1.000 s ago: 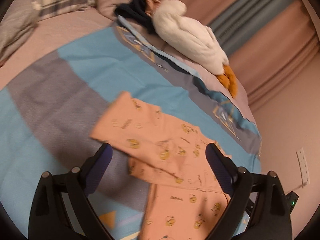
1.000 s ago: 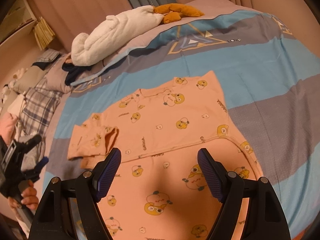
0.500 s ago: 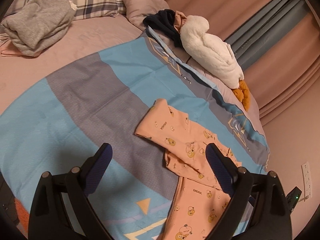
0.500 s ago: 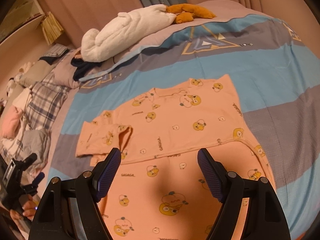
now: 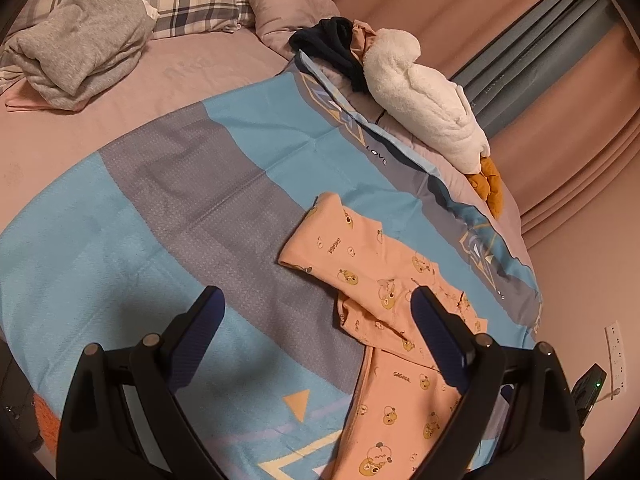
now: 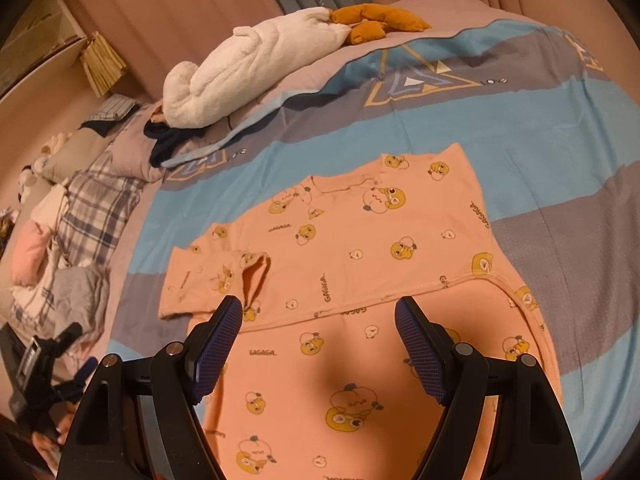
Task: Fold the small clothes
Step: 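Lower the right gripper to the other leg foot and close on it, then lift the leg with the right gripper and lay it across the body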
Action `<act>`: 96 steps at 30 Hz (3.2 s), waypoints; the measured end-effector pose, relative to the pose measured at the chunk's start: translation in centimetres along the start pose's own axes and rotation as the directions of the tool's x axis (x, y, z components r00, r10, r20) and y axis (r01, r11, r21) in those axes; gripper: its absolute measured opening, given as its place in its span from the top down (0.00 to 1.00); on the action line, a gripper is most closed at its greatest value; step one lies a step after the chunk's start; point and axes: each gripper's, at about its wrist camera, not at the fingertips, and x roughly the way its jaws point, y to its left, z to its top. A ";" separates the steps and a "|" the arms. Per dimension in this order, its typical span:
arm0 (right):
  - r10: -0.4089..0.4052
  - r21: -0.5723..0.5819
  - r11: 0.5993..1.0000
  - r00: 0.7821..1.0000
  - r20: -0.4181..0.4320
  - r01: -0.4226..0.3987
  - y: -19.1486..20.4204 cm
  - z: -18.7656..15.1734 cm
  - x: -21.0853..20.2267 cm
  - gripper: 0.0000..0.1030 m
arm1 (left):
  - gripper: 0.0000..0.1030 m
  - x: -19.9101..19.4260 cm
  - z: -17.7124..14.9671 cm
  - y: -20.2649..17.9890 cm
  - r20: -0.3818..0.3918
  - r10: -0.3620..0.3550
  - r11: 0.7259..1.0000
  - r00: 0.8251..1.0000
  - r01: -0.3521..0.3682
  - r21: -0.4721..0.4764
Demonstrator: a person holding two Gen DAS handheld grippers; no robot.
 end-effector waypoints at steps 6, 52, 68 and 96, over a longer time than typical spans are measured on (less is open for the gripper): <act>0.018 0.025 1.000 0.999 -0.046 -0.017 -0.4 1.4 1.5 0.29 | 0.10 1.3 0.0 0.6 -0.021 0.024 1.000 0.999 -0.024 -0.010; 0.149 -0.444 0.883 0.988 -0.047 -0.155 19.1 10.1 3.3 0.93 | 0.17 3.3 -0.3 1.8 -0.066 0.092 0.996 0.994 -0.092 0.003; 0.076 -0.428 0.903 0.993 0.085 -0.033 15.0 12.6 -0.9 0.93 | 0.17 5.4 -0.6 -2.2 -0.108 0.047 0.996 0.993 -0.039 0.081; -0.118 -0.335 0.933 0.991 0.065 0.133 4.6 12.8 0.3 0.93 | 0.17 10.6 -1.9 -8.6 -0.208 0.051 0.978 0.977 -0.007 0.206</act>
